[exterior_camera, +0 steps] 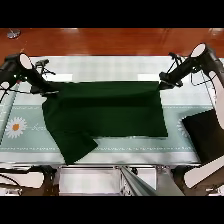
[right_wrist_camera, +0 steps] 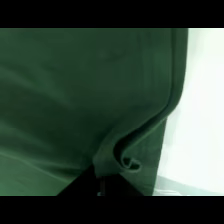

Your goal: Fold the shirts.

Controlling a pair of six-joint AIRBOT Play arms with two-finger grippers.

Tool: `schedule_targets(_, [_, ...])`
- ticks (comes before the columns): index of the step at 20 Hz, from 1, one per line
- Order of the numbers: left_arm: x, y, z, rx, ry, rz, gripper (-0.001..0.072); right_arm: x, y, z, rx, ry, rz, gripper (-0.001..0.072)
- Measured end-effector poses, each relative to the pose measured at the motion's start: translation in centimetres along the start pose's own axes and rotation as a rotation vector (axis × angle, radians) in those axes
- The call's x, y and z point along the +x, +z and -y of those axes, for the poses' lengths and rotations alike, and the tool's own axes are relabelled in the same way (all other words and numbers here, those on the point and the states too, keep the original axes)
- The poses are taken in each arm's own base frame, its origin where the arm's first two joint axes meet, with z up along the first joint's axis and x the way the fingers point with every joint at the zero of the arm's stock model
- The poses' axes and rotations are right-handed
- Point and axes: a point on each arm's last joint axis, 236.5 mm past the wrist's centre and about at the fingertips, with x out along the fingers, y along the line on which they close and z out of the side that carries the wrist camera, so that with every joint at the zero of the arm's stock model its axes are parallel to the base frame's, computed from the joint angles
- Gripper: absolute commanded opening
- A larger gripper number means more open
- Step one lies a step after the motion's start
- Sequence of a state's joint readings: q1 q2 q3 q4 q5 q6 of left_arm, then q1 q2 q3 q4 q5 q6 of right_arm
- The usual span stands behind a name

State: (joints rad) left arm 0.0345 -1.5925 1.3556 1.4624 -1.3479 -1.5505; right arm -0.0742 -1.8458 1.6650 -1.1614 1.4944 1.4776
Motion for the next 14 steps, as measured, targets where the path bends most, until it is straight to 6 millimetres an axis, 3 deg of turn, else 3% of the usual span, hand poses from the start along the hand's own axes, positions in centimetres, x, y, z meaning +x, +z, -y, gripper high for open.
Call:
schedule_targets(1, [0.3, -0.5, 0.0, 0.003, -0.001, -0.023, 0.0396, 0.6, -0.4, 0.2, 0.004, -0.007, -0.016, 0.0234])
schedule_targets(2, [0.5, -0.9, -0.1, 0.004, -0.002, -0.04, 0.0694, 1.1, -0.5, 0.3, 0.012, -0.01, -0.019, 0.0606])
schedule_targets(5, [0.3, -1.9, -0.5, 0.0, -0.004, -0.084, 0.0703, 0.9, -0.6, 0.1, 0.022, 0.009, -0.01, 0.0623])
schedule_targets(8, [-1.1, -3.0, -2.2, -0.044, -0.006, -0.095, 0.0702, -1.8, -1.5, 1.6, 0.029, -0.019, 0.012, 0.0623])
schedule_targets(10, [-1.9, -5.0, -4.1, -0.103, -0.013, -0.104, 0.0702, -3.8, -3.0, 3.5, 0.057, -0.058, 0.036, 0.0623])
schedule_targets(12, [-2.0, -8.3, -5.9, -0.196, -0.057, -0.123, 0.0702, -5.0, -4.6, 5.0, 0.109, -0.061, 0.1, 0.0623])
schedule_targets(14, [-1.4, -11.8, -6.5, -0.321, -0.173, -0.114, 0.0702, -4.9, -6.5, 4.4, 0.142, 0.006, 0.177, 0.0623])
